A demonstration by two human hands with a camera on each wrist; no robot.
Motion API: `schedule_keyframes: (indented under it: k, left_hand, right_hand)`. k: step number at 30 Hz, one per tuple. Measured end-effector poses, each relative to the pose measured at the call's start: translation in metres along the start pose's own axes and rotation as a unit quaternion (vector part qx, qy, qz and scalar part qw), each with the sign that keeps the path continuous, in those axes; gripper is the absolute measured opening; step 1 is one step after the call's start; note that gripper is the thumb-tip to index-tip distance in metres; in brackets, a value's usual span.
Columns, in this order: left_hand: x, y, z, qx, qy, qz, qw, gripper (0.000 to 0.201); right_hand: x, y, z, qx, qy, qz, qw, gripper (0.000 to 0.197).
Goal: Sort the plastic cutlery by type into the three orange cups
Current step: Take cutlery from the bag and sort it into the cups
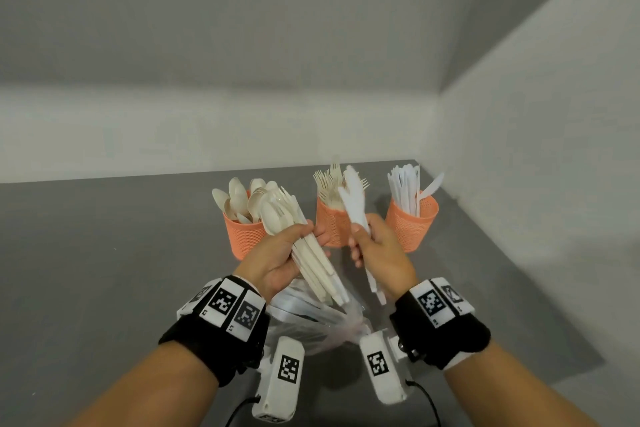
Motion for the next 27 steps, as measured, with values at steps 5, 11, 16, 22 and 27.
schedule_keyframes:
  k: [5, 11, 16, 22, 27]
  left_hand:
    - [0.004, 0.01, -0.003, 0.025, 0.009, 0.027, 0.999, 0.01]
    - [0.006, 0.029, 0.002, 0.051, -0.01, 0.081, 0.995, 0.017]
    - [0.015, 0.034, 0.003, 0.034, -0.031, 0.101, 0.994, 0.026]
    - [0.029, 0.036, 0.006, -0.01, -0.038, 0.103, 0.994, 0.025]
    - [0.038, 0.042, 0.006, -0.016, -0.025, 0.106, 0.994, 0.025]
  right_hand:
    - [0.04, -0.082, 0.018, -0.027, -0.074, -0.163, 0.983, 0.014]
    - [0.077, -0.123, -0.009, -0.054, -0.074, -0.226, 0.97, 0.017]
    - [0.092, -0.118, -0.051, -0.112, 0.046, -0.145, 0.982, 0.031]
    - [0.067, -0.105, 0.006, -0.198, -0.136, -0.206, 0.949, 0.029]
    - [0.048, -0.034, 0.013, -0.156, -0.115, 0.038, 0.98, 0.013]
Point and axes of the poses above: each hand's wrist, its own x-axis towards the middle knuckle, its own y-axis out of the palm, z = x × y, the point moved 7 cm from there along x, towards the middle knuckle, and after that the axes turned 7 degrees about -y, right-handed, at the moved point
